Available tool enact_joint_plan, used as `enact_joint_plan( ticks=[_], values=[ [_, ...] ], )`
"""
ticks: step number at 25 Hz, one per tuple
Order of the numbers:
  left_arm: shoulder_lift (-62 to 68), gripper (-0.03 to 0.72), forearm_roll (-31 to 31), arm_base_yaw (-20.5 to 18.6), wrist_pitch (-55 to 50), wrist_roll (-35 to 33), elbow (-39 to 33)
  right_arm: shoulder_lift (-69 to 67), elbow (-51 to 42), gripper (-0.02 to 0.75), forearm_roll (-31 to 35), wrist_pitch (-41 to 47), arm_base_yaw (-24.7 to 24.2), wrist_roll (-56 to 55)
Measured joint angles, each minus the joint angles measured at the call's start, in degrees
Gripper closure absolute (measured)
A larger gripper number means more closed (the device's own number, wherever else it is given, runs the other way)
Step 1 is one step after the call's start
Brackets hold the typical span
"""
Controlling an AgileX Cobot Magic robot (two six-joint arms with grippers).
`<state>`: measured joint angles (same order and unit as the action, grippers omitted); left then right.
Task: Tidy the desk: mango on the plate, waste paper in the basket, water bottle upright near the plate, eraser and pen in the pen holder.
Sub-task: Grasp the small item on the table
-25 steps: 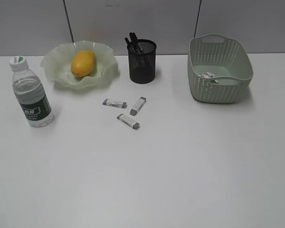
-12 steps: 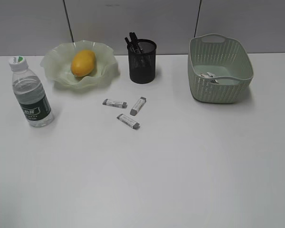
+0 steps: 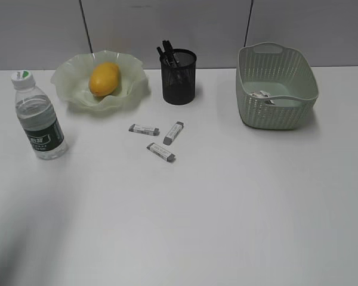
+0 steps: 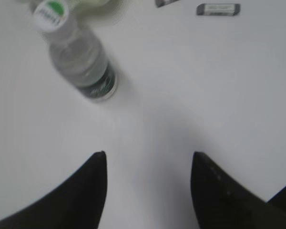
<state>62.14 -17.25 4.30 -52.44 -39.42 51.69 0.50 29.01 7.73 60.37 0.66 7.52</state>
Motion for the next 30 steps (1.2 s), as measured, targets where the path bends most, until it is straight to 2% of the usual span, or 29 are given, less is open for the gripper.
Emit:
enact_joint_plan(
  ticks=[2, 5, 7, 11, 15, 19, 22, 25, 30],
  values=[
    [5.3, 0.260, -3.3, 1.7, 0.3, -5.6, 3.2, 0.0, 0.0, 0.407, 0.0, 0.0, 0.0, 0.0],
    [11.8, 0.260, -3.7, 6.3, 0.7, -9.3, 8.9, 0.0, 0.0, 0.407, 0.0, 0.0, 0.0, 0.0],
    [15.4, 0.260, -1.4, 10.9, 1.8, -11.7, 12.6, 0.0, 0.0, 0.407, 0.0, 0.0, 0.0, -0.1],
    [22.8, 0.260, 8.2, 20.8, 7.7, -14.8, 17.2, 0.0, 0.0, 0.417, 0.0, 0.0, 0.0, 0.0],
    [31.9, 0.270, 11.3, 26.8, 9.2, -19.1, 22.0, 0.0, 0.0, 0.418, 0.0, 0.0, 0.0, 0.0],
    [42.3, 0.285, 11.5, 29.3, 3.6, -22.9, 29.3, 0.0, 0.0, 0.419, 0.0, 0.0, 0.0, 0.0],
    [49.1, 0.287, 10.1, 29.4, 1.7, -25.4, 35.1, 0.0, 0.0, 0.419, 0.0, 0.0, 0.0, 0.0],
    [54.2, 0.287, 7.2, 29.4, 0.6, -31.0, 39.4, 0.0, 0.0, 0.419, 0.0, 0.0, 0.0, 0.0],
    [60.0, 0.288, 6.3, 29.4, -0.2, -39.4, 42.4, 0.0, 0.0, 0.419, 0.0, 0.0, 0.0, 0.0]
  ],
)
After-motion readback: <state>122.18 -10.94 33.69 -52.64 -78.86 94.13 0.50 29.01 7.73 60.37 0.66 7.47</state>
